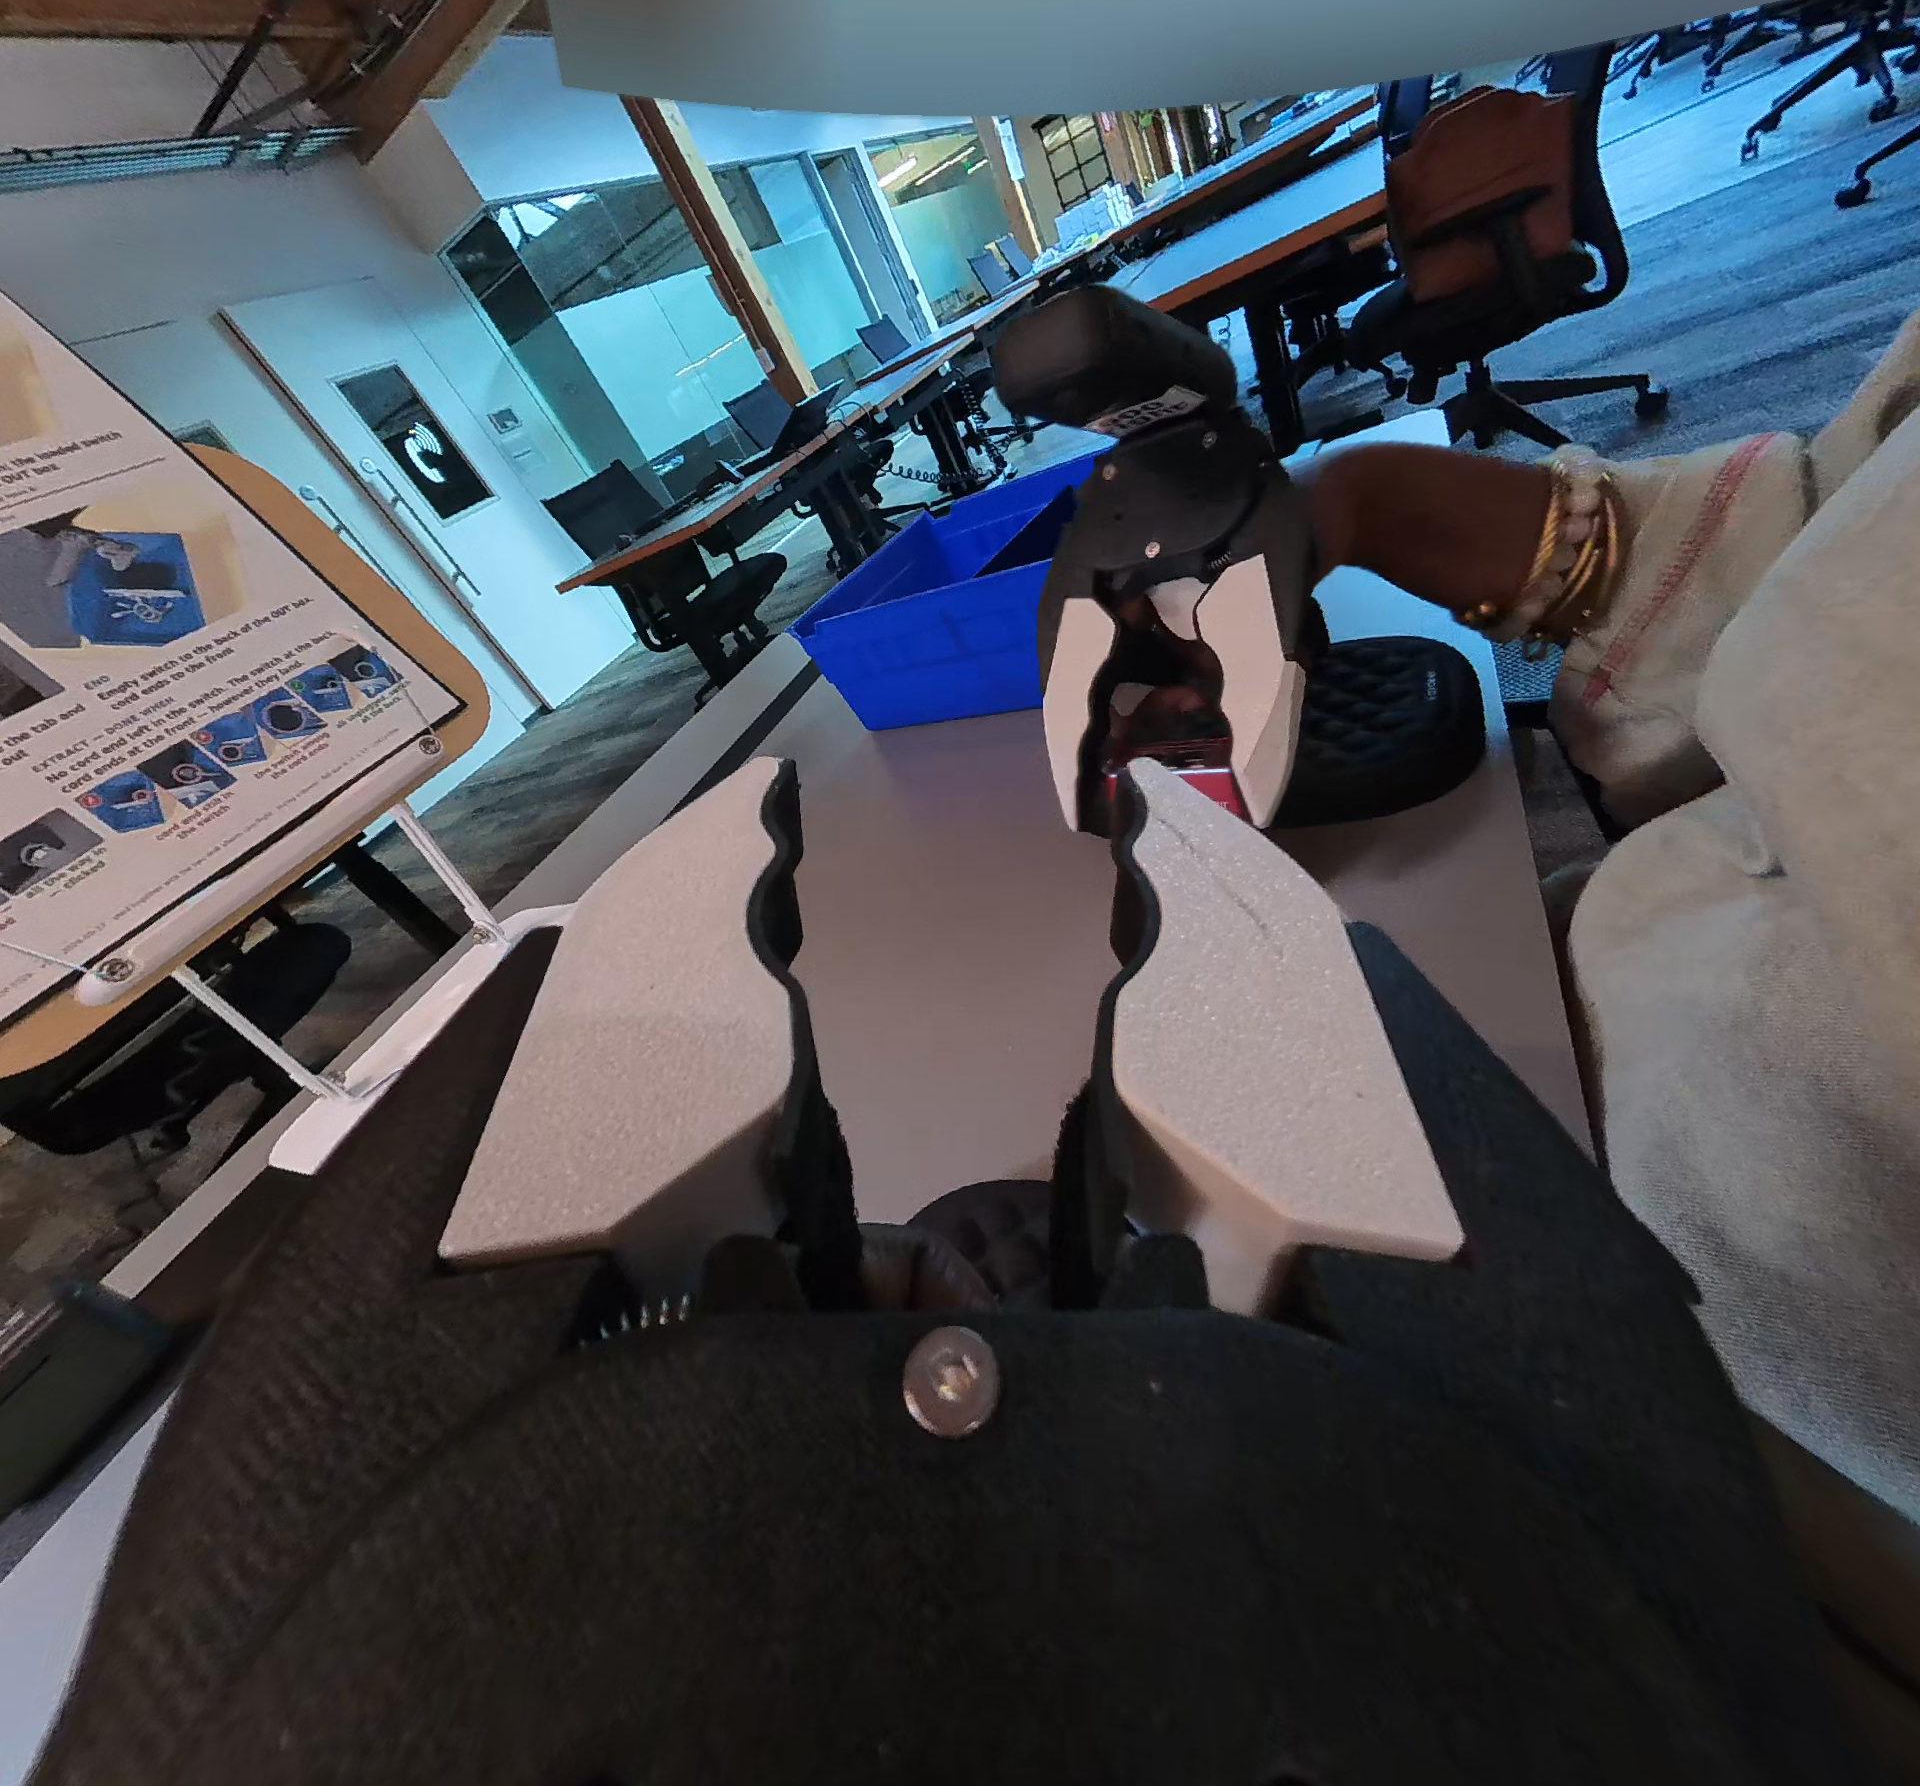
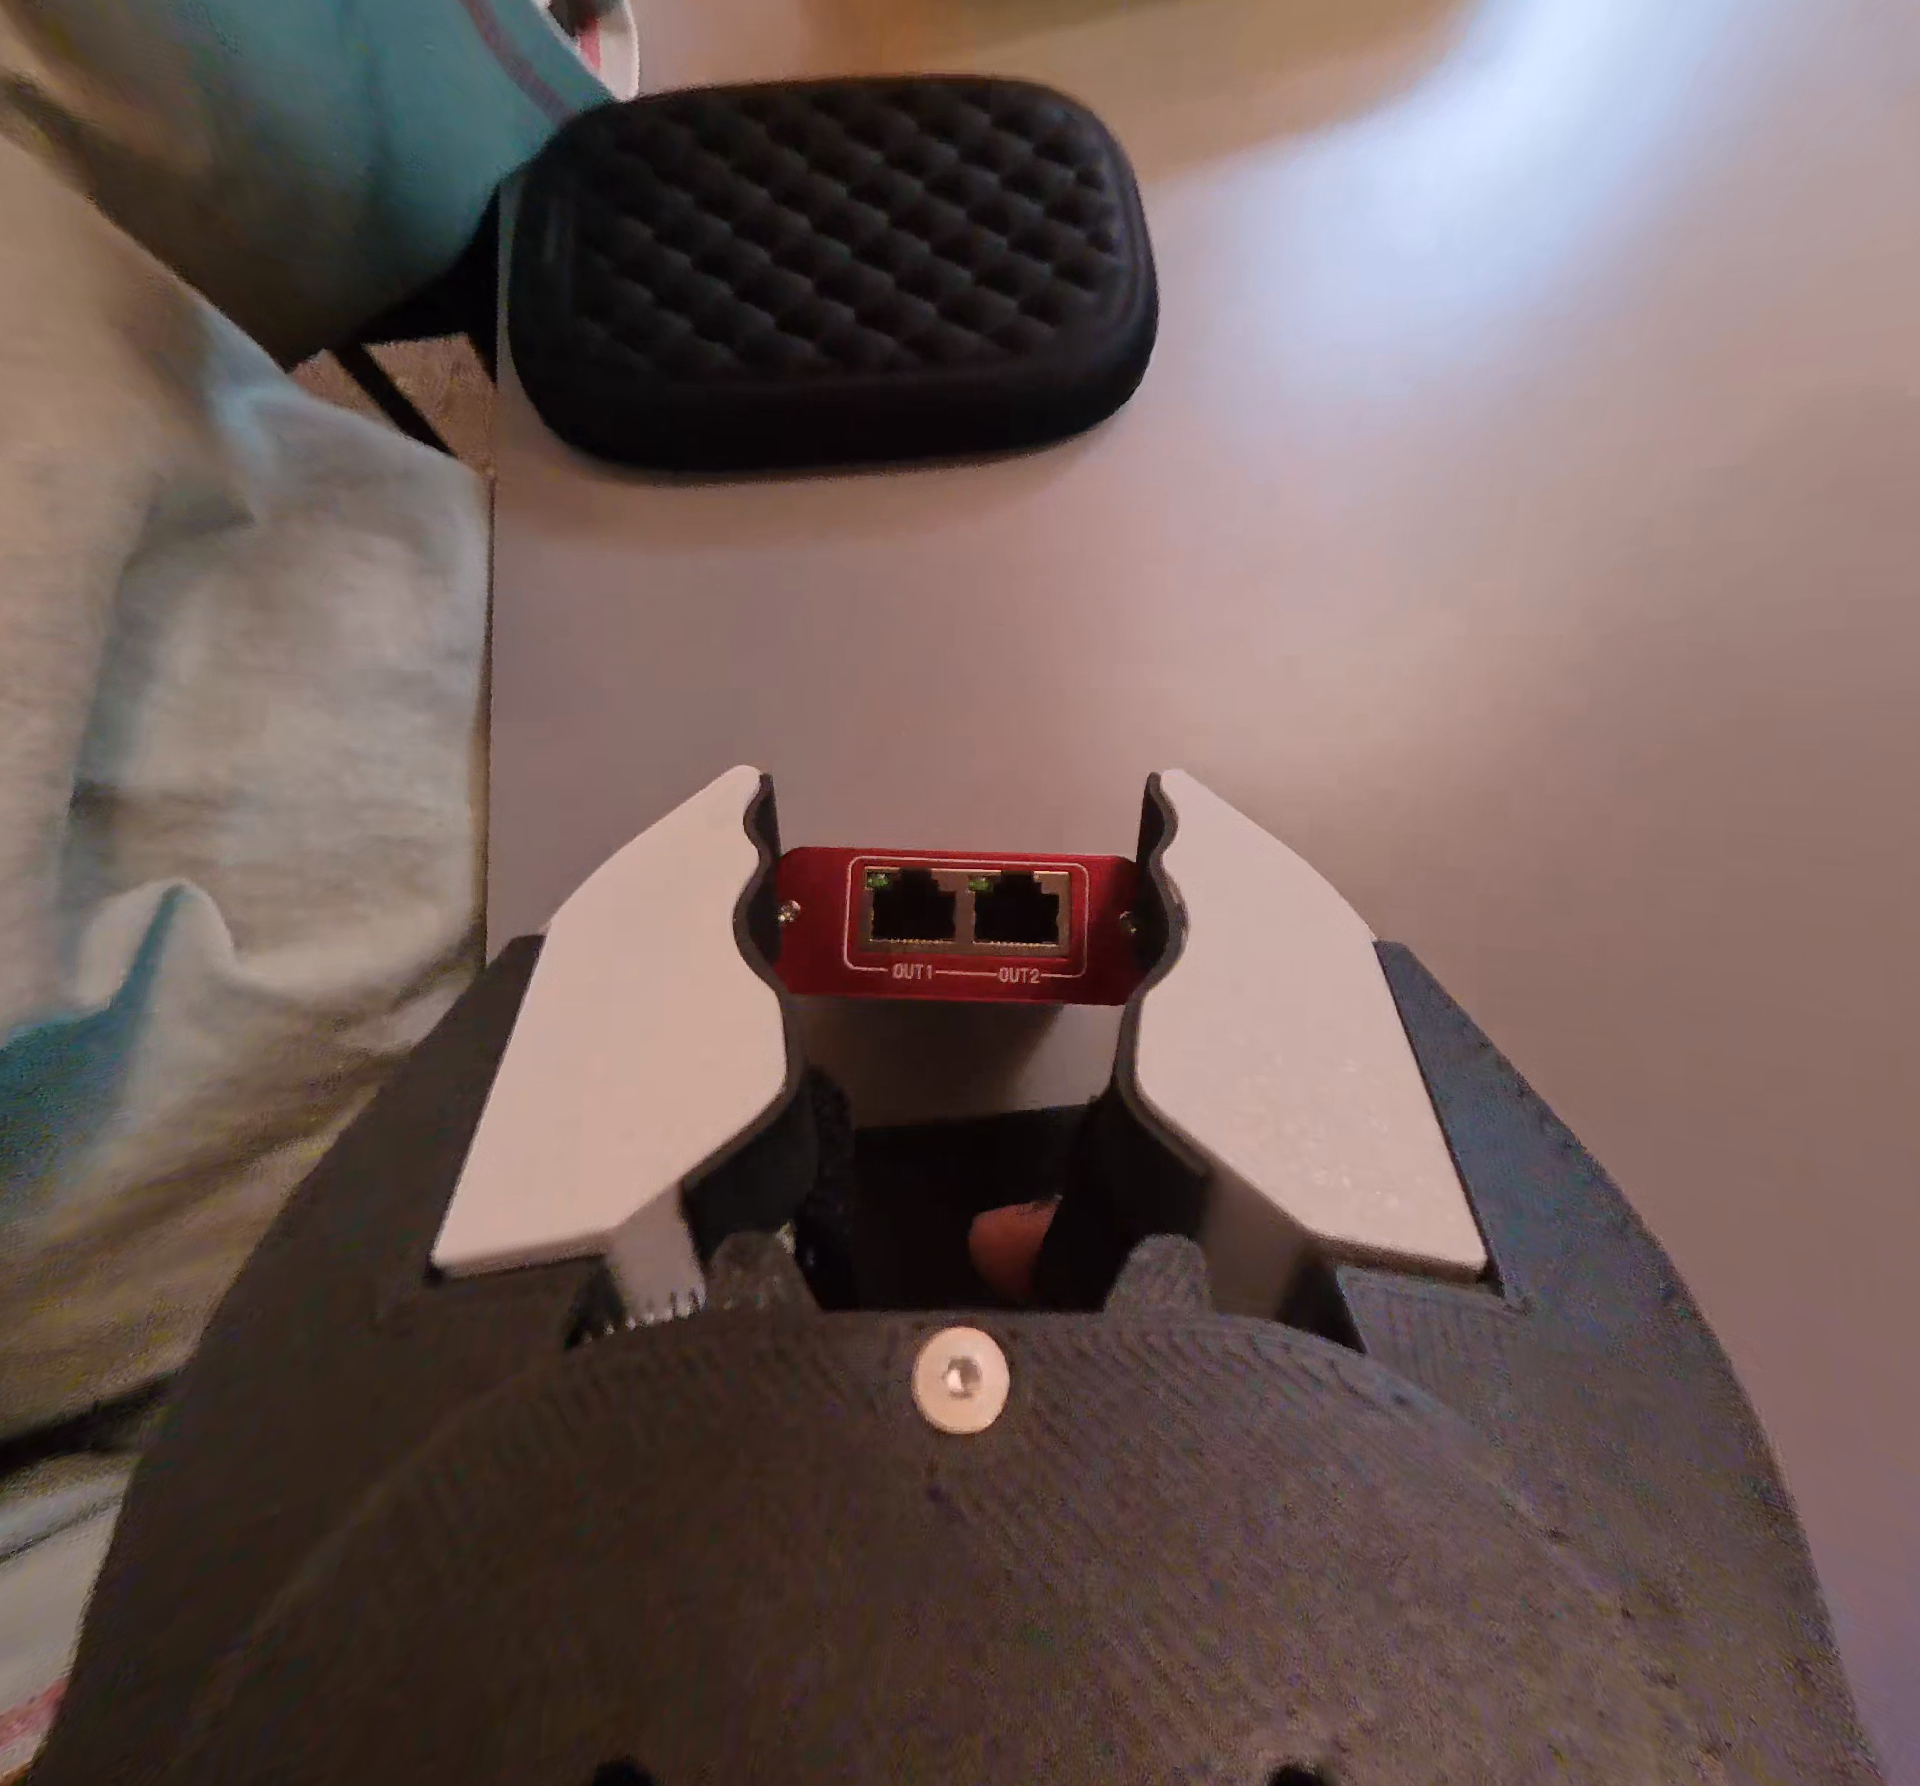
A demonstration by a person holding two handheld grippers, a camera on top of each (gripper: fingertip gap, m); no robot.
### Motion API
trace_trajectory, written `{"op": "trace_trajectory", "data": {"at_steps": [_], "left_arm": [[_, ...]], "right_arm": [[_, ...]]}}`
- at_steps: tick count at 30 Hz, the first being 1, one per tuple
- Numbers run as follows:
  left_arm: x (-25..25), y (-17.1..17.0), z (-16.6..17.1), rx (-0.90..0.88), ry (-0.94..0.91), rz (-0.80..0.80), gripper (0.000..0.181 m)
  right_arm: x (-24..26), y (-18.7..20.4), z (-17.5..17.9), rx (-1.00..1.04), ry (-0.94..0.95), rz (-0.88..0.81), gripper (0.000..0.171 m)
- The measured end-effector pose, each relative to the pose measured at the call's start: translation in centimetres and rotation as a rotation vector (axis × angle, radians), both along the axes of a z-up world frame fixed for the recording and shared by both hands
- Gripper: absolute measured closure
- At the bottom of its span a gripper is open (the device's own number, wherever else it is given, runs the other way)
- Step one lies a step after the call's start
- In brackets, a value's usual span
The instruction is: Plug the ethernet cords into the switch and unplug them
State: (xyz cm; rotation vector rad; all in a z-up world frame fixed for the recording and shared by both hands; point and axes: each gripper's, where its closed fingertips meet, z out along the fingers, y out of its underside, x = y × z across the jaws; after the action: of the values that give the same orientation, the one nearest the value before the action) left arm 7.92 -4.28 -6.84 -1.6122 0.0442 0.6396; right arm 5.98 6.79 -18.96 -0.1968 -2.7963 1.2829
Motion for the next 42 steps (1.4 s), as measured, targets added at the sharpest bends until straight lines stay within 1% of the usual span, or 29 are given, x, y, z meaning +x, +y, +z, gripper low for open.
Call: {"op": "trace_trajectory", "data": {"at_steps": [3, 11, 18, 21, 23, 26, 28, 30, 34, 40, 42], "left_arm": [[-0.1, -0.2, 0.0, -0.001, 0.000, 0.004, 0.124], [-0.1, -0.6, 0.1, -0.002, 0.012, 0.016, 0.125], [-0.3, -0.9, 0.0, -0.002, 0.008, 0.026, 0.125], [-0.4, -1.1, 0.0, -0.007, 0.009, 0.034, 0.125], [-0.4, -1.2, 0.1, -0.004, 0.010, 0.036, 0.125], [-0.4, -1.2, 0.2, 0.002, 0.011, 0.033, 0.125], [-0.4, -1.1, 0.1, -0.002, 0.012, 0.034, 0.125], [-0.4, -1.1, 0.0, -0.008, 0.017, 0.037, 0.125], [-0.4, -1.4, 0.2, -0.012, 0.033, 0.054, 0.125], [-0.7, -1.9, 0.2, 0.003, 0.031, 0.064, 0.126], [-0.8, -2.0, 0.1, 0.004, 0.029, 0.067, 0.126]], "right_arm": [[-0.1, 0.0, -0.6, 0.073, -0.013, 0.041, 0.103], [-0.1, -0.3, -0.9, 0.171, -0.031, 0.142, 0.103], [-0.5, -0.2, -0.7, 0.172, -0.001, 0.104, 0.102], [-0.7, -0.3, 0.2, 0.139, 0.025, 0.071, 0.090], [-1.1, 0.6, 0.1, 0.198, 0.033, 0.014, 0.086], [-1.2, 2.0, -0.9, 0.352, 0.028, -0.041, 0.081], [-1.0, 2.2, -1.7, 0.430, 0.024, -0.029, 0.083], [-0.9, 1.9, -2.2, 0.464, 0.038, 0.009, 0.100], [-0.9, 2.1, -1.8, 0.492, 0.054, 0.060, 0.100], [-2.0, 3.3, 0.4, 0.481, 0.078, 0.019, 0.100], [-2.0, 3.2, 0.6, 0.471, 0.074, 0.019, 0.101]]}}
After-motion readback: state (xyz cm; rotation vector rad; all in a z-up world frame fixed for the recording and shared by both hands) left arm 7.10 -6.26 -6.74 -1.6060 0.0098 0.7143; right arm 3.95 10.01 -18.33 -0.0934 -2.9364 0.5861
